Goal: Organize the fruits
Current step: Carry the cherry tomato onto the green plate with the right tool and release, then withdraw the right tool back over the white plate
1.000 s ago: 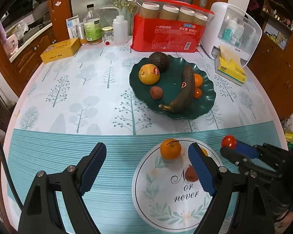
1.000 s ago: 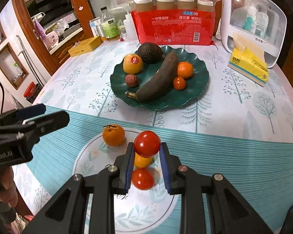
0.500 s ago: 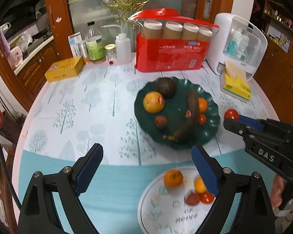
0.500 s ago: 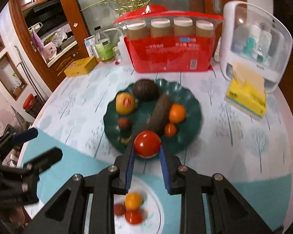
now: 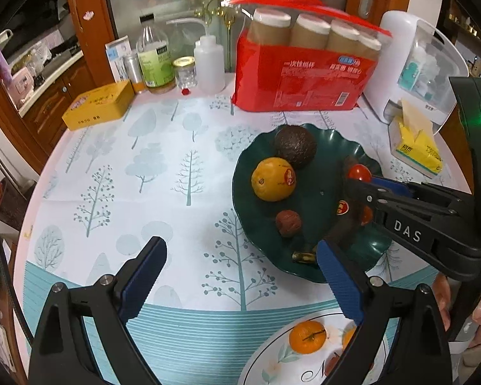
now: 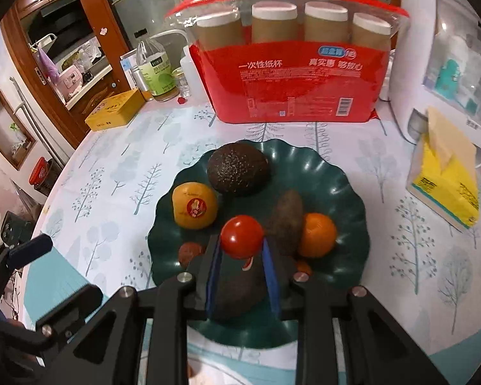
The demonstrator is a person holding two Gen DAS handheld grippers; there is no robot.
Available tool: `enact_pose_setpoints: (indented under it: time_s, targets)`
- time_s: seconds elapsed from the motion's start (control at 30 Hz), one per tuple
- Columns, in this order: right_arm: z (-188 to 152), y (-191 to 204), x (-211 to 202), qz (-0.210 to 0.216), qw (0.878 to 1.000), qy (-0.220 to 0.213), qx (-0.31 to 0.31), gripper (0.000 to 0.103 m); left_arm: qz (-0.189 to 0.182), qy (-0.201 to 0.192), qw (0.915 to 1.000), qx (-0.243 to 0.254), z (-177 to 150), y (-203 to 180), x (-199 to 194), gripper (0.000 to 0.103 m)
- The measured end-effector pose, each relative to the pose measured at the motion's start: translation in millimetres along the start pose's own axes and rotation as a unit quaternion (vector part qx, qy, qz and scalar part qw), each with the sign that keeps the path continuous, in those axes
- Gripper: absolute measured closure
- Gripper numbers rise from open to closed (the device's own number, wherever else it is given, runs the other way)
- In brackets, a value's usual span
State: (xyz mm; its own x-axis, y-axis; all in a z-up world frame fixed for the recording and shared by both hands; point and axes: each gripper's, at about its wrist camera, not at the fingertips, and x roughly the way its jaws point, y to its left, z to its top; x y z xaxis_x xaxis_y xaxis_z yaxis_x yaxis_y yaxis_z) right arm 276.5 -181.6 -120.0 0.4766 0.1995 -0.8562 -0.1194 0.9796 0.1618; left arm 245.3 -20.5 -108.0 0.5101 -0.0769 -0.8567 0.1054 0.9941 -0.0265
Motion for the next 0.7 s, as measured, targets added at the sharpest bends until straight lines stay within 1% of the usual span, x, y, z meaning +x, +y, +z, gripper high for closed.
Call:
enact_pose_setpoints:
  time_s: [0.07, 0.1, 0.17, 0.2, 0.23, 0.3, 0.5, 0.7]
  targets:
    - [1, 1, 8, 0.001, 1.0, 0.008, -0.001, 0.076, -0.002, 0.004, 1.0, 0.0, 0, 1, 6, 0.009]
    - [1, 1, 13, 0.003, 1.0, 0.015, 0.0, 0.074, -0.003, 0.004, 1.0, 0.0, 0, 1, 7, 0.009]
    - [1, 1, 18, 0.008, 1.0, 0.02, 0.004, 0.064, -0.003, 0.005, 1.0, -0.001, 0, 2, 11, 0.009]
    - [0, 1, 19, 0.01, 1.0, 0.02, 0.007, 0.057, -0.001, 0.004, 1.0, -0.001, 0, 2, 11, 0.009]
    - [0, 0, 19, 0.011, 1.0, 0.017, 0.01, 0.052, -0.001, 0.002, 1.0, 0.0, 0, 2, 11, 0.009]
    - [-1, -1, 17, 0.014, 1.0, 0.01, 0.013, 0.049, 0.001, 0.0, 1.0, 0.0, 0, 3, 12, 0.009]
    - [-3, -1, 5, 0.01, 1.0, -0.001, 0.007, 0.048, -0.001, 0.004, 1.0, 0.001, -1, 2, 11, 0.009]
    - [-13, 1, -19, 0.002, 1.0, -0.014, -0.008, 0.048, -0.007, 0.001, 1.0, 0.005, -5, -1, 0, 0.009]
